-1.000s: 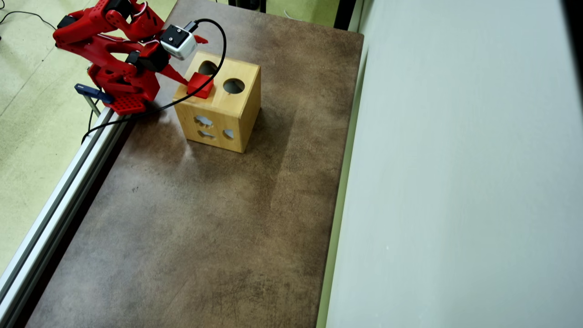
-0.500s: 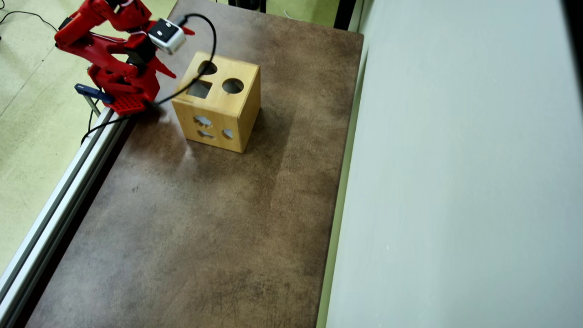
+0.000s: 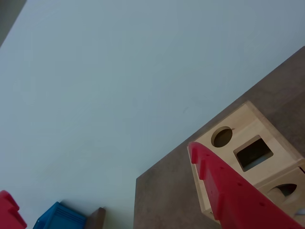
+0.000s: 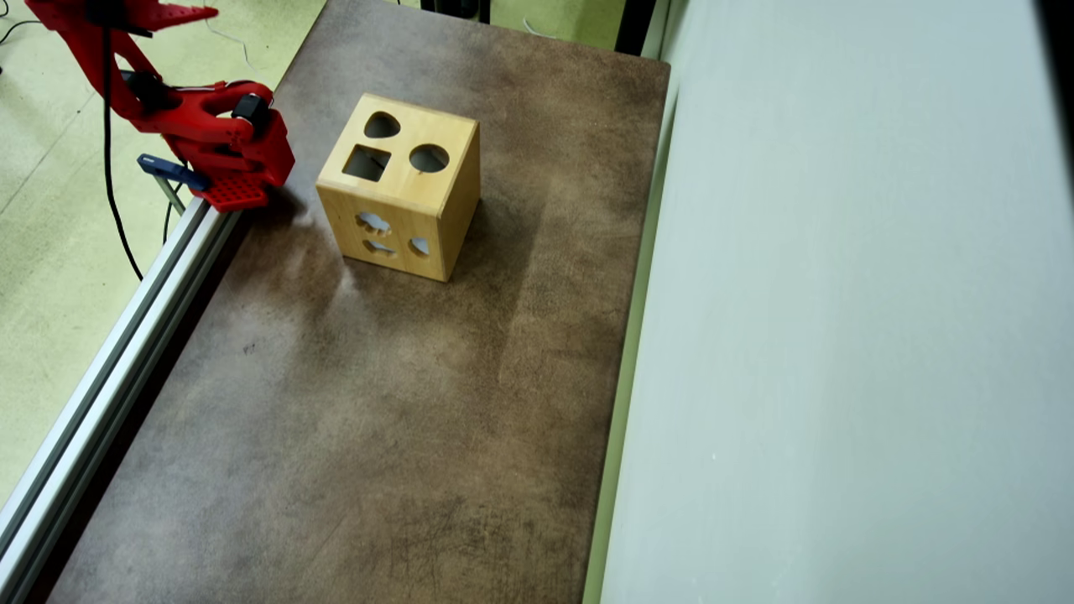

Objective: Pick and place the red cube on the square hole

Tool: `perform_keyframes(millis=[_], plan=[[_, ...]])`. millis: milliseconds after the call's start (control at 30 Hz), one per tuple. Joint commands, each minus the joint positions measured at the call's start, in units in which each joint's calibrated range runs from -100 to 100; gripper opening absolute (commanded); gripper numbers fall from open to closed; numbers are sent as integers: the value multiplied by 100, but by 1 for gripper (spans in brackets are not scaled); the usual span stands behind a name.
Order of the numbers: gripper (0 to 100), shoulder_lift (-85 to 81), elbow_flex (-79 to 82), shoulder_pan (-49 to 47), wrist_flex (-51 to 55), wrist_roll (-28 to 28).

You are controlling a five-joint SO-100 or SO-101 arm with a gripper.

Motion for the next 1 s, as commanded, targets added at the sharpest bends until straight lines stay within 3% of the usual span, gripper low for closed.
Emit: perform_keyframes(millis=[0,967], plan=[[52,18,-59,-9,-37,-15],[52,18,-59,-9,-4,-15]])
